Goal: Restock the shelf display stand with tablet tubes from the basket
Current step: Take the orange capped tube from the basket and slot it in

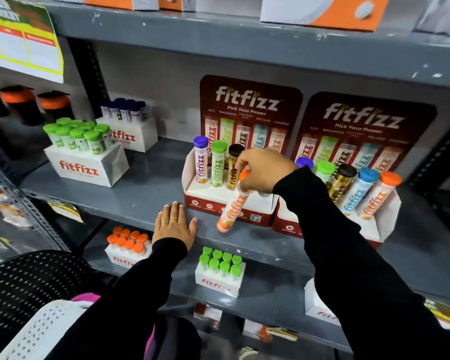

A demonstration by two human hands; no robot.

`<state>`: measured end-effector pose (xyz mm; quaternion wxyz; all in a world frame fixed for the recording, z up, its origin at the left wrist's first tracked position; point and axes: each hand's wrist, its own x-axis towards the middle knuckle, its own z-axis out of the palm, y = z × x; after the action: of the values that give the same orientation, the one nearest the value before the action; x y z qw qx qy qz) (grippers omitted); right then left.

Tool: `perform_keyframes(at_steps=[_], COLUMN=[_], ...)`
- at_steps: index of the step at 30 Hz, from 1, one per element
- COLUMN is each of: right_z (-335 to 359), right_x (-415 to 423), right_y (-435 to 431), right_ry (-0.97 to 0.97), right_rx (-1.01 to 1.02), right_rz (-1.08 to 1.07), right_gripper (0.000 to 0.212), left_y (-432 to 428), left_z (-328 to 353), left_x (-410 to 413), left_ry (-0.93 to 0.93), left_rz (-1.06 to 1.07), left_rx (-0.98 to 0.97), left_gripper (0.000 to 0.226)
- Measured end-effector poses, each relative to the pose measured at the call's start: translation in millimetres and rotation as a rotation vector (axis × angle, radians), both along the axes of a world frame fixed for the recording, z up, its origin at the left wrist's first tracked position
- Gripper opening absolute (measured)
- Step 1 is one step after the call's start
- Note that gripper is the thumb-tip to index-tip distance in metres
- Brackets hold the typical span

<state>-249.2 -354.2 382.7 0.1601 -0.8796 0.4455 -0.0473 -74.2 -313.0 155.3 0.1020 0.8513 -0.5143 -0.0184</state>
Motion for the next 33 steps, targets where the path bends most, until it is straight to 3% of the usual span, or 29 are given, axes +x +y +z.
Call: perform_keyframes(at_steps=[4,19,33], right_z=[-1,-3,-32], right_x=[-5,-25,-25], right_y=[-8,-53,-65], right_ry=[0.034,-0.234,-0.368], right_rx=[-0.059,-0.184,-0.244], right_rz=[-0.058,-0.42,-0.495], right_gripper=[0.024,0.031,0.03], left_y=[0,0,1], left_z=[2,3,6], left_x=[0,-1,0], left_ry=[0.0,-0.005,0.0], left_rz=[0.005,0.0,-0.019], left_rx=[0.014,0.027,0.064], left_gripper=[0.061,0.06,0.062])
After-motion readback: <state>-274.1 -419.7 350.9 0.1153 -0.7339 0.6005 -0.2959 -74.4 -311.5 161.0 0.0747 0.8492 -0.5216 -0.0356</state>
